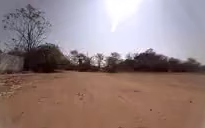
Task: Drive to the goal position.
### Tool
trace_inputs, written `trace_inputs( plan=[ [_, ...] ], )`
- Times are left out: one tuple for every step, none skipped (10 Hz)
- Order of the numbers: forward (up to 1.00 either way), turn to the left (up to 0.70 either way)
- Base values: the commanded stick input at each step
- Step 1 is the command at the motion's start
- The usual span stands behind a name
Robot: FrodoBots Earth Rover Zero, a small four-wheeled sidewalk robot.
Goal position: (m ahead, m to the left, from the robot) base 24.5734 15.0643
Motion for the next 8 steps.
trace_inputs(
  plan=[
    [1.00, 0.02],
    [1.00, 0.02],
    [1.00, 0.03],
    [1.00, 0.15],
    [1.00, 0.24],
    [1.00, 0.03],
    [1.00, 0.03],
    [1.00, 0.03]
  ],
)
